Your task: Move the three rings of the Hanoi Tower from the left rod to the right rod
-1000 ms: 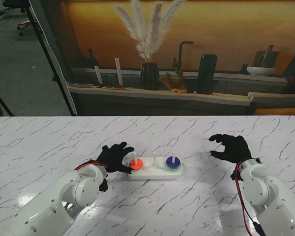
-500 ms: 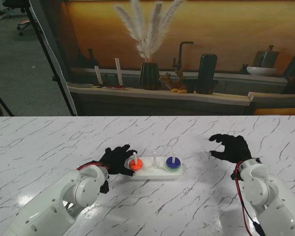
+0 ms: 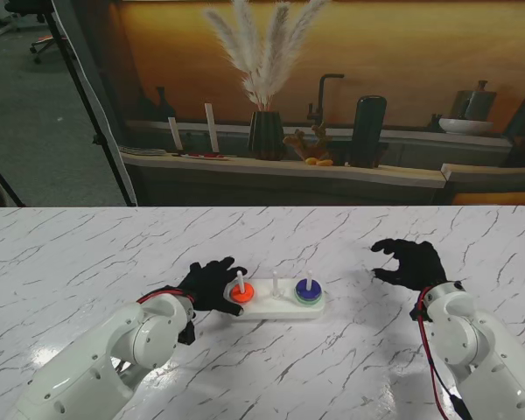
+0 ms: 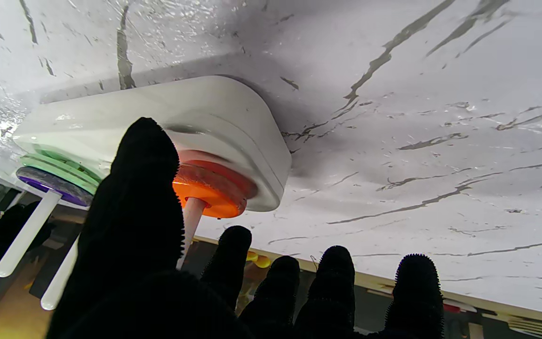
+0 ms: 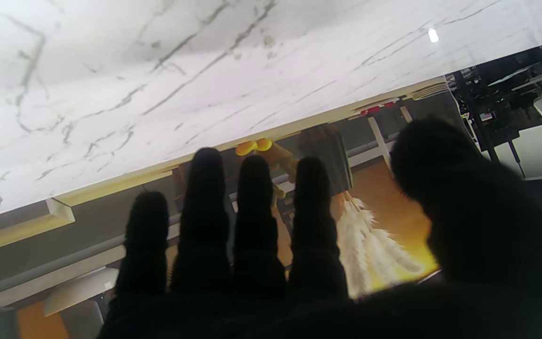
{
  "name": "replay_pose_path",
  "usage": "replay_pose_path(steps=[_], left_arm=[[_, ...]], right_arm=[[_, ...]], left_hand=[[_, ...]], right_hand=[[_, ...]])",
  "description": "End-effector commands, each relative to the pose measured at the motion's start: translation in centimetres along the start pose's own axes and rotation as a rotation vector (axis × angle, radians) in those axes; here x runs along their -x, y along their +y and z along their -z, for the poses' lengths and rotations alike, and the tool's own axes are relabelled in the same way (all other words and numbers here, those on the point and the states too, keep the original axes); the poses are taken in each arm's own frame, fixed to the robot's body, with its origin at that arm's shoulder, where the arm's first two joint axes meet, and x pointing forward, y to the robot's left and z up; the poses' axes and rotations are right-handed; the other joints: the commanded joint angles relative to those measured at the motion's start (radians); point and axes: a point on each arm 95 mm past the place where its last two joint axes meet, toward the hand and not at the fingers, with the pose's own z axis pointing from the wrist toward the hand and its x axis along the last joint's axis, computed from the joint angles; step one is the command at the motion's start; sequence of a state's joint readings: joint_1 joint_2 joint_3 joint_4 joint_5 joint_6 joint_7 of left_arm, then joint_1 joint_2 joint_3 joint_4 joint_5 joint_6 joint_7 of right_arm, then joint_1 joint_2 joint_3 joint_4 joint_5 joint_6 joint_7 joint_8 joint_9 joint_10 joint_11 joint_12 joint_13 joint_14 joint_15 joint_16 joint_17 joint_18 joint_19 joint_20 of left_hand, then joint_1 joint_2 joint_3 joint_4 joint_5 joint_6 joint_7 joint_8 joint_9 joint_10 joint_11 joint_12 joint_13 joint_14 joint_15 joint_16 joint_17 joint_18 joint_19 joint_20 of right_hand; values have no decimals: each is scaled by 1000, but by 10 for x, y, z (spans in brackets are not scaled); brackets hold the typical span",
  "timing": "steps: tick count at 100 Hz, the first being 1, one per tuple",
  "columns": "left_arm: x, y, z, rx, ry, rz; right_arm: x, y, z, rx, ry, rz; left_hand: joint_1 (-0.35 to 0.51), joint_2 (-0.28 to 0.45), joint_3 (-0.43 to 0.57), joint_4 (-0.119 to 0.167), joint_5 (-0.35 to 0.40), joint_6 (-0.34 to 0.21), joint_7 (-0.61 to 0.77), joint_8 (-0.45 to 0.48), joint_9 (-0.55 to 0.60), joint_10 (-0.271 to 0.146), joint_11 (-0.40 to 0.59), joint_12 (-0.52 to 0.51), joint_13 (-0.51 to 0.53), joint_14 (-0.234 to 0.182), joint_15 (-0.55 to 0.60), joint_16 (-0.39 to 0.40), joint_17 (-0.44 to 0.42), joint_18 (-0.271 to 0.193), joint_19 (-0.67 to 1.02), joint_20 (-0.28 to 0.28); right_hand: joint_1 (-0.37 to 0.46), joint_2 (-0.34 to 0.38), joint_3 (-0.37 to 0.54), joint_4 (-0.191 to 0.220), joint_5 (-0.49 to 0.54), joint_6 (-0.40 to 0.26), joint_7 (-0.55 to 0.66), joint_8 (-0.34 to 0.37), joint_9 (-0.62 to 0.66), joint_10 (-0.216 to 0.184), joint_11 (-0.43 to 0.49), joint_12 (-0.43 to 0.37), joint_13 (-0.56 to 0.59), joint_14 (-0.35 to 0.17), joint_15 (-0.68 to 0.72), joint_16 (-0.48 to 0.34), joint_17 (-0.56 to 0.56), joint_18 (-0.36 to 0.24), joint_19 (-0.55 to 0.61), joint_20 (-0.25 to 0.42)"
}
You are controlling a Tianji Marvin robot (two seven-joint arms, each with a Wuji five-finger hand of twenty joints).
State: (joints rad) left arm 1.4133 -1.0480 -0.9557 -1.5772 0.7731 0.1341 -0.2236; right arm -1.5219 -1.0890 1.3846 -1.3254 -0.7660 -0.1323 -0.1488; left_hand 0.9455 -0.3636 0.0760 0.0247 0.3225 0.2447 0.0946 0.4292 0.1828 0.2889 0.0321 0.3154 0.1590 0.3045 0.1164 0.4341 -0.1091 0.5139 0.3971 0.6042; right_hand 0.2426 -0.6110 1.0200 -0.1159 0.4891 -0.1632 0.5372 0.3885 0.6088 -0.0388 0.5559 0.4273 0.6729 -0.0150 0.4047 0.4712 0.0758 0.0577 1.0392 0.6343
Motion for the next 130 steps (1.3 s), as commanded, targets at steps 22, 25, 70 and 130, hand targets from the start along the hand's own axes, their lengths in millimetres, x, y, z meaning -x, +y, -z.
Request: replay_pose_path(steps=[22, 25, 70, 130], left_arm=[[-7, 6, 1, 44, 30, 22], [-7, 6, 1, 46, 29, 21], [-9, 14, -5, 45, 13, -4], [-10, 13, -5, -1, -16, 36]], right_arm=[[-4, -5, 1, -10, 2, -10], [-4, -5, 1, -10, 2, -9], [-3, -5, 2, -12, -1, -9], [-4, -6, 3, -17, 0, -8]], left_hand=[[2, -29, 20, 1, -16, 0, -9, -1, -31, 1, -7, -6, -28, 4, -15, -8, -13, 13, 6, -2], [5, -29, 22, 1, -15, 0, -8, 0, -30, 1, -7, -5, -26, 4, -14, -8, -12, 13, 6, -2], [44, -35, 65, 6, 18, 1, 16, 16, 13, 3, 4, 4, 31, 13, 19, 13, 14, 22, 75, 27], [185, 191, -67, -27, 144, -66, 99, 75, 125, -13, 38, 29, 119, 8, 74, 56, 22, 13, 197, 12]], right_hand=[[12, 19, 9, 44, 6, -10, 9, 10, 0, -3, 9, -3, -20, 0, 11, -7, -7, 305, 20, -10], [12, 20, 9, 44, 5, -12, 9, 10, 0, -3, 9, -3, -21, 0, 11, -7, -7, 305, 21, -10], [13, 20, 9, 44, 7, -9, 10, 10, -1, -4, 10, -3, -21, -2, 11, -7, -7, 306, 21, -10], [13, 20, 9, 44, 3, -9, 8, 9, -3, -3, 9, -4, -21, 0, 11, -8, -7, 306, 21, -11]])
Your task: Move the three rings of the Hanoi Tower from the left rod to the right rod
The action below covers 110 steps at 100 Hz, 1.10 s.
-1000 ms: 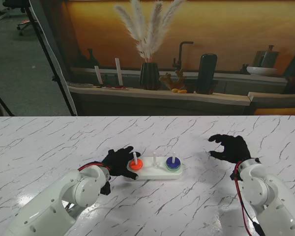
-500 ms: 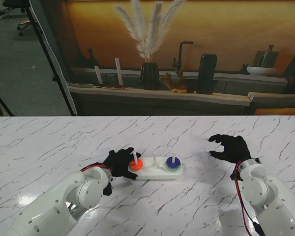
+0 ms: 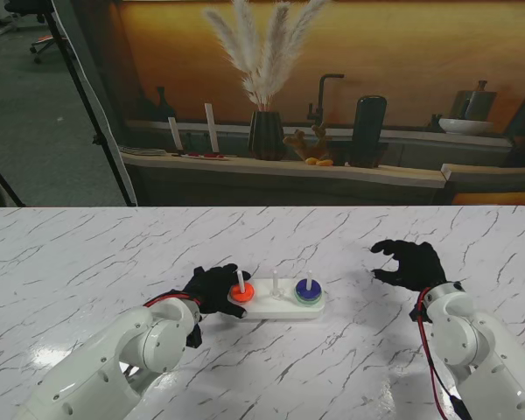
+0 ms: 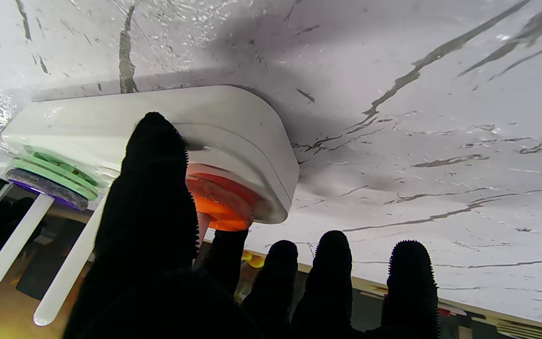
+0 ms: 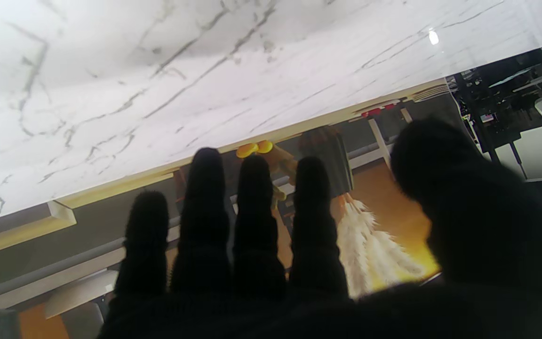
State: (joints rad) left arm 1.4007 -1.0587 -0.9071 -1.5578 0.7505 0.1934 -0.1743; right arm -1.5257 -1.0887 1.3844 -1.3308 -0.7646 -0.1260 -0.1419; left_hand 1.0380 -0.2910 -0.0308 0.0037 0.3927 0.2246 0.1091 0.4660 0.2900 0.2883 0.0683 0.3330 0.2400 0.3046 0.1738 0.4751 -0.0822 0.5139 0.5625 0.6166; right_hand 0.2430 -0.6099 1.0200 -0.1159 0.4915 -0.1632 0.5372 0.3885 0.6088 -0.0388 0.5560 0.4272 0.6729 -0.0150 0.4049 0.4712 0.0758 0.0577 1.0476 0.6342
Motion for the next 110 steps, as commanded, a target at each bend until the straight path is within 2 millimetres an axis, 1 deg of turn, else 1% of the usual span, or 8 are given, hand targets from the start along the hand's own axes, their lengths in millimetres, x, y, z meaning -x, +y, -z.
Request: replay_pose_path(steps=[1, 4, 13, 22, 38, 53, 86, 110], left_arm=[[-3, 4, 0, 10, 12, 12], [-2, 3, 0, 5, 11, 15], [-2, 2, 1, -5, 10, 24], [-2, 1, 1, -13, 10, 25], [-3, 1, 1, -17, 9, 32], [-3, 1, 1, -20, 10, 39], [-3, -4, 4, -48, 25, 49], [-5, -10, 6, -78, 29, 51]], right_arm=[[-3, -6, 2, -10, 3, -8], [-3, -6, 2, -10, 4, -8], [-3, -6, 2, -10, 5, -7], [-3, -5, 1, -8, 6, -8], [-3, -5, 1, -6, 6, -7], [-3, -4, 1, -7, 7, -6], [-3, -4, 1, -9, 7, -6], [-4, -5, 1, -10, 9, -6]], left_hand=[[96, 123, 39, -7, 77, -47, 87, 38, 20, -14, 3, 12, 41, 8, 18, 16, -2, 14, 35, 0], [101, 130, 38, -7, 87, -48, 93, 40, 44, -11, 13, 15, 47, 8, 22, 18, 1, 14, 41, 1], [117, 143, 31, -10, 126, -56, 118, 47, 60, -19, 19, 19, 60, 10, 32, 24, 4, 17, 54, 1], [129, 150, 19, -11, 128, -56, 136, 47, 68, -19, 24, 22, 69, 11, 44, 32, 9, 18, 79, 1], [153, 130, 23, -13, 141, -68, 184, 93, 84, -25, 36, 26, 85, 13, 58, 40, 16, 25, 105, -5], [160, 122, 24, -15, 149, -71, 198, 109, 97, -29, 47, 28, 98, 16, 71, 45, 25, 36, 124, -4], [175, 105, 27, -17, 174, -84, 228, 118, 143, -39, 79, 36, 132, 21, 100, 55, 53, 67, 185, 2], [180, 101, 27, -17, 176, -86, 247, 113, 154, -39, 95, 38, 145, 24, 120, 60, 64, 83, 232, 4]], right_hand=[[12, 19, 9, 44, 2, -10, 8, 9, -2, -3, 9, -4, -22, 0, 11, -8, -7, 306, 13, -11], [13, 18, 9, 45, 1, -10, 8, 9, -2, -3, 9, -4, -22, 0, 11, -8, -7, 306, 13, -11], [13, 18, 9, 45, 2, -9, 8, 9, -2, -3, 9, -4, -22, 0, 11, -8, -6, 306, 13, -11], [13, 18, 10, 45, 1, -8, 8, 9, -3, -2, 9, -4, -21, -1, 11, -8, -7, 306, 13, -11], [13, 18, 10, 44, 1, -9, 8, 9, -2, -3, 9, -4, -23, -1, 10, -8, -7, 305, 13, -11], [12, 17, 10, 44, 1, -8, 8, 9, -2, -3, 9, -4, -22, 0, 10, -8, -7, 305, 13, -11], [12, 16, 11, 44, 0, -7, 8, 8, -2, -3, 10, -4, -23, 0, 10, -8, -7, 306, 13, -12], [12, 16, 10, 44, -1, -7, 7, 8, -2, -4, 10, -4, -23, 0, 10, -9, -7, 306, 13, -12]])
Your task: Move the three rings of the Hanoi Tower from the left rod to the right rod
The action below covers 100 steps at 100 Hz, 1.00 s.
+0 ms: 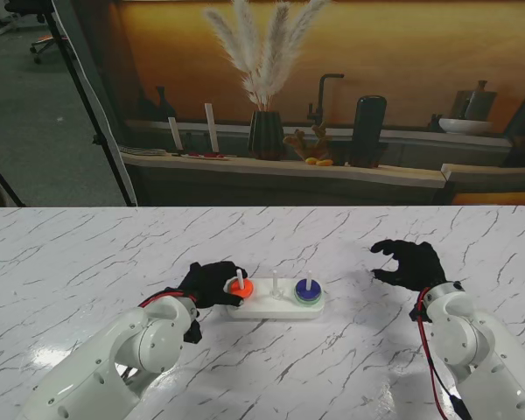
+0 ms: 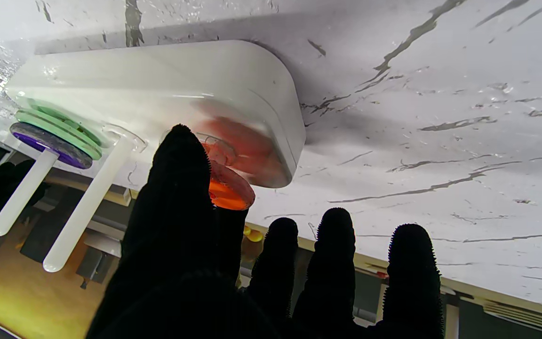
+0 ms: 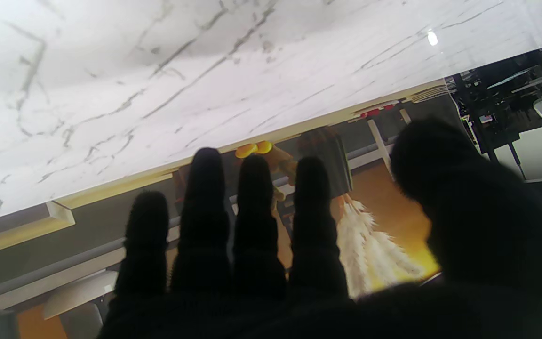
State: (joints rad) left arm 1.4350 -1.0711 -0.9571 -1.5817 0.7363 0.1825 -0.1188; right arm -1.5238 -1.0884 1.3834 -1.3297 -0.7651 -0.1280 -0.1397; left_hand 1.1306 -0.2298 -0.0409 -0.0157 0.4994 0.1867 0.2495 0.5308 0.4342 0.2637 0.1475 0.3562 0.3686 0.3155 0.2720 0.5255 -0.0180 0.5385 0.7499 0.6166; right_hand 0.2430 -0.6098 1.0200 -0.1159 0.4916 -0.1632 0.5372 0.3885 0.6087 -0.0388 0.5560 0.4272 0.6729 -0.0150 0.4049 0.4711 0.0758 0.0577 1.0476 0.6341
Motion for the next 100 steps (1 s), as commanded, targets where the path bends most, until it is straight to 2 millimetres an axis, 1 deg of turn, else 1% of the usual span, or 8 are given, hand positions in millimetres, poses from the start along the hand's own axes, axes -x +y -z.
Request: replay_pose_path(steps=[1, 18, 49, 75, 100], left_arm=[[-6, -1, 0, -2, 29, 5], [-8, -8, 2, -23, 37, 10], [-11, -24, 9, -35, 41, 32], [-15, -43, 19, -12, 47, 34], [-18, -58, 21, -23, 60, 34]], right_arm=[[-3, -5, 1, -8, 7, -7], [-3, -4, 1, -7, 7, -5], [-4, -5, 2, -9, 6, -8], [-5, -6, 1, -9, 11, -10], [-6, -7, 1, -10, 14, -12]], left_hand=[[87, 40, 36, 2, 69, -48, 107, 48, 10, -15, 17, 15, 18, 14, 23, 10, 0, 59, 46, 4], [85, 41, 36, 2, 69, -46, 112, 42, 14, -13, 23, 14, 20, 16, 30, 11, 5, 69, 68, 2], [83, 45, 35, 1, 69, -39, 112, 33, 12, -9, 21, 11, 20, 20, 34, 9, 2, 71, 80, -6], [86, 51, 34, 1, 71, -34, 104, 29, 10, -2, 12, 6, 15, 25, 30, 6, -2, 70, 81, -14], [88, 51, 32, 0, 76, -31, 97, 32, 14, 1, 5, 5, 16, 28, 29, 5, 0, 70, 84, -17]], right_hand=[[11, 16, 10, 44, 0, -6, 8, 8, -3, -4, 9, -4, -24, -1, 9, -9, -7, 306, 13, -12], [11, 16, 10, 44, 0, -7, 7, 8, -2, -4, 10, -4, -23, -1, 10, -8, -7, 305, 13, -12], [12, 16, 10, 44, 1, -5, 8, 8, -2, -4, 9, -4, -24, 0, 9, -8, -8, 305, 13, -12], [13, 16, 10, 44, 3, -7, 8, 8, -1, -3, 10, -4, -23, -1, 9, -8, -8, 305, 13, -12], [13, 15, 10, 44, 4, -6, 9, 9, -1, -4, 10, -4, -23, 0, 9, -9, -7, 305, 13, -12]])
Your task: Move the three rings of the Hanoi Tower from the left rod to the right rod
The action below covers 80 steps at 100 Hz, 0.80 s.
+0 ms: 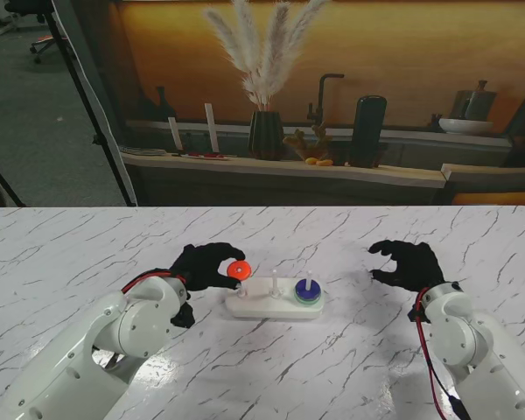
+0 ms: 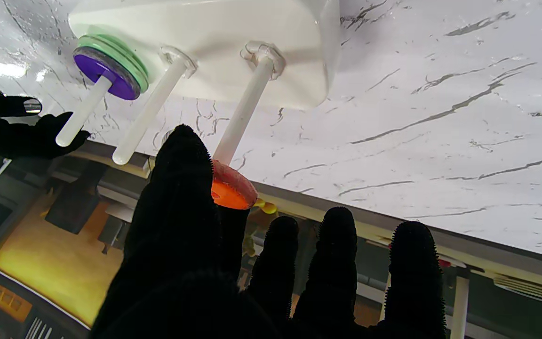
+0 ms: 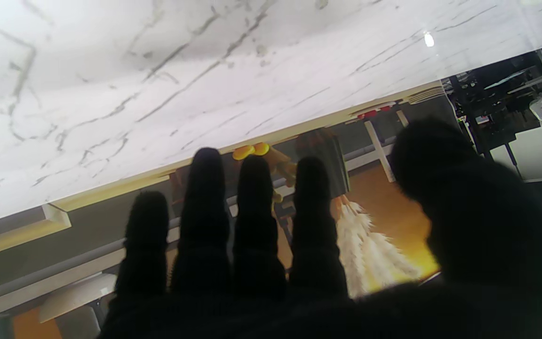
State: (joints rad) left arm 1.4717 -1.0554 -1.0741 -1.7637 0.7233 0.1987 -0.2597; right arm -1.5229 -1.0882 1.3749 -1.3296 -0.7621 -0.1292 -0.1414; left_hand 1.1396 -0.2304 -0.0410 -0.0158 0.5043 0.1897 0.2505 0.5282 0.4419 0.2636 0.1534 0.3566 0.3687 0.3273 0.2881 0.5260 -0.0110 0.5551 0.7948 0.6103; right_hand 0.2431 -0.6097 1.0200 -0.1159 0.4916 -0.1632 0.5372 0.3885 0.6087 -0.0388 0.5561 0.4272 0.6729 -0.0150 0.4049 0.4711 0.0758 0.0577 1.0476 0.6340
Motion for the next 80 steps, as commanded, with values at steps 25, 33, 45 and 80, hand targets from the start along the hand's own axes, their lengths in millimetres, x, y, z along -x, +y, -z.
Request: replay_pose_path(steps=[25, 33, 45, 80], left_arm=[[-9, -11, -1, -4, 48, 1], [-12, -13, -3, -5, 57, 2], [-17, -14, -6, -4, 73, 4], [-42, -15, -19, 11, 134, 12]], right_arm=[[-4, -5, 1, -7, 8, -9], [-4, -5, 1, -6, 9, -8], [-4, -5, 1, -6, 8, -9], [-2, -7, 2, -13, -2, -11]], left_hand=[[80, 51, 32, 1, 74, -32, 91, 37, 9, 2, -4, 5, 17, 15, 13, 5, -7, 52, 41, -13], [80, 50, 31, 0, 76, -32, 91, 39, 10, 2, -4, 6, 18, 15, 14, 5, -6, 52, 43, -13], [81, 49, 32, 1, 77, -32, 91, 41, 11, 2, -5, 6, 20, 14, 15, 6, -5, 49, 46, -12], [79, 48, 31, 0, 77, -32, 87, 42, 11, 0, -5, 7, 20, 12, 14, 6, -8, 49, 47, -13]], right_hand=[[13, 15, 11, 44, 5, -7, 9, 9, -2, -5, 10, -4, -23, 1, 9, -8, -7, 306, 13, -12], [13, 16, 11, 44, 4, -8, 9, 9, -2, -4, 9, -4, -23, 0, 9, -9, -8, 306, 13, -12], [13, 15, 11, 44, 5, -8, 9, 9, -2, -4, 9, -4, -24, 0, 9, -9, -7, 305, 13, -12], [14, 15, 11, 44, 5, -9, 10, 9, -2, -4, 10, -4, -23, -1, 9, -9, -7, 304, 13, -12]])
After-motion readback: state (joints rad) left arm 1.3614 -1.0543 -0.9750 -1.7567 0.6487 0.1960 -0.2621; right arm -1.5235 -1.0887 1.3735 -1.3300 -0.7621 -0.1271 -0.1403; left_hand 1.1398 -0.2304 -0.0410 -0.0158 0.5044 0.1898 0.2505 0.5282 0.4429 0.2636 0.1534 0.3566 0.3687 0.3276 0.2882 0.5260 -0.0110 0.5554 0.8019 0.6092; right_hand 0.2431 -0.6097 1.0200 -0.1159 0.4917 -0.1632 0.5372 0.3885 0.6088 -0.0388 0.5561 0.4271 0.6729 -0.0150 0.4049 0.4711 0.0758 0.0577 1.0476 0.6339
